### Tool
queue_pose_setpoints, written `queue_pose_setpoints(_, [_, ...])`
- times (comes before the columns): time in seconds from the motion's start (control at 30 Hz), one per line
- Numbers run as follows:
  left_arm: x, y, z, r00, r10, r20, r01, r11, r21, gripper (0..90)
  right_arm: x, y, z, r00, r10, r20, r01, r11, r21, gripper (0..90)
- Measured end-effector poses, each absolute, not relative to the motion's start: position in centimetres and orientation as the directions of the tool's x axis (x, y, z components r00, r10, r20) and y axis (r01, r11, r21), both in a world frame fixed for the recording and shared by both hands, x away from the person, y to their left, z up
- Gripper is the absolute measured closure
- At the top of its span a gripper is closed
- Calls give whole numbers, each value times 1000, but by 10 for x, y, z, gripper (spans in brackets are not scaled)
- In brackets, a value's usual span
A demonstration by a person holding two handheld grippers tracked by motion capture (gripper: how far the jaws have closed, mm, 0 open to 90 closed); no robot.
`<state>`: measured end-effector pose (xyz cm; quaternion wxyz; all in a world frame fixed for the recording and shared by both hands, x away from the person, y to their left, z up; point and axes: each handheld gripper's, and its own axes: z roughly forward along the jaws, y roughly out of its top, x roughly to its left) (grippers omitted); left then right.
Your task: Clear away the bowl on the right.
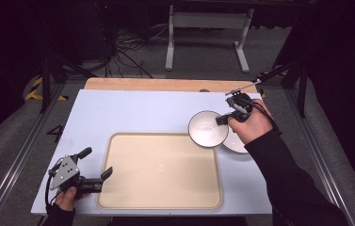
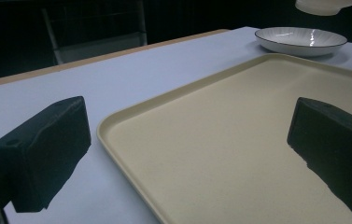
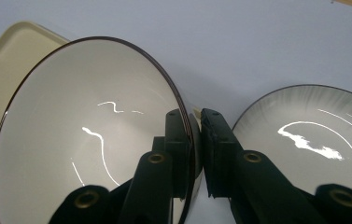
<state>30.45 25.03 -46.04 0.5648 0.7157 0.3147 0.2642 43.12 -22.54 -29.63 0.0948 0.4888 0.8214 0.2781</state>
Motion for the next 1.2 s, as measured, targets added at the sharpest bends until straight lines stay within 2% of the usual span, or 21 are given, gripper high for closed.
queue_pose_setpoints(0.5, [305,250,-460,664,747,24,152,-166,974,1,419,-192,-293,-593,790,154,713,428,556,813])
queue_pose_setpoints(1.2, [305,250,-460,666,746,24,151,-167,974,1,413,-154,-307,-662,714,228,694,468,547,812])
